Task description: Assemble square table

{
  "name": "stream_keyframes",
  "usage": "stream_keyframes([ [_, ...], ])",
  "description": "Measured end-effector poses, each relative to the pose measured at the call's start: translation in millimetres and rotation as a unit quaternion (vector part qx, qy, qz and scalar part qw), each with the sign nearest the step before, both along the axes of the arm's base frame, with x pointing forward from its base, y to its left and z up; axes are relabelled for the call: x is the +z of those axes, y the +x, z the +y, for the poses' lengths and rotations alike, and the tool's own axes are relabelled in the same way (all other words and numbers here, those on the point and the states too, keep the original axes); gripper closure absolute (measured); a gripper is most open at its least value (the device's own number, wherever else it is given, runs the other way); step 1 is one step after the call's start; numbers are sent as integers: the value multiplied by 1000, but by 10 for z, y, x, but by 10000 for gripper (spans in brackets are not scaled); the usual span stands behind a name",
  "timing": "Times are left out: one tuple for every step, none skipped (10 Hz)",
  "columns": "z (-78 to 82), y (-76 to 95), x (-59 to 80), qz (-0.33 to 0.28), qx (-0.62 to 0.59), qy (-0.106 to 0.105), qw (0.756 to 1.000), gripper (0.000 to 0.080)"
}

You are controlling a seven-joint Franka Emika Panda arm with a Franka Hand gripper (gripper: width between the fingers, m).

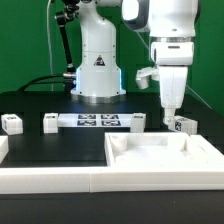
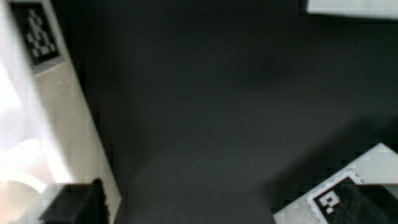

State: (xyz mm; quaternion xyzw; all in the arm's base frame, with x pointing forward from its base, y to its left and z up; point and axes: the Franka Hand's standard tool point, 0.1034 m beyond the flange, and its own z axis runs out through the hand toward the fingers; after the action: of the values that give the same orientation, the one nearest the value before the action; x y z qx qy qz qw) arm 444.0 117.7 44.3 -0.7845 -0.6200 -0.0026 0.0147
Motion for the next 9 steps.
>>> stream_keyframes([
  [3, -1, -1, 1, -37, 0, 999, 151],
  [5, -2, -1, 2, -71, -1, 997, 151],
  [6, -3, -1, 3, -104, -1, 995, 151],
  [16, -5, -1, 5, -146, -1, 989, 151],
  [92, -20, 19, 4, -202, -2, 979, 151],
  [168, -36, 26, 7, -265, -1, 964, 151],
  [231, -56, 26, 9, -312, -1, 950, 151],
  [228, -54, 24, 12, -340, 1, 940, 151],
  [234, -56, 24, 15, -365, 2, 931, 151],
])
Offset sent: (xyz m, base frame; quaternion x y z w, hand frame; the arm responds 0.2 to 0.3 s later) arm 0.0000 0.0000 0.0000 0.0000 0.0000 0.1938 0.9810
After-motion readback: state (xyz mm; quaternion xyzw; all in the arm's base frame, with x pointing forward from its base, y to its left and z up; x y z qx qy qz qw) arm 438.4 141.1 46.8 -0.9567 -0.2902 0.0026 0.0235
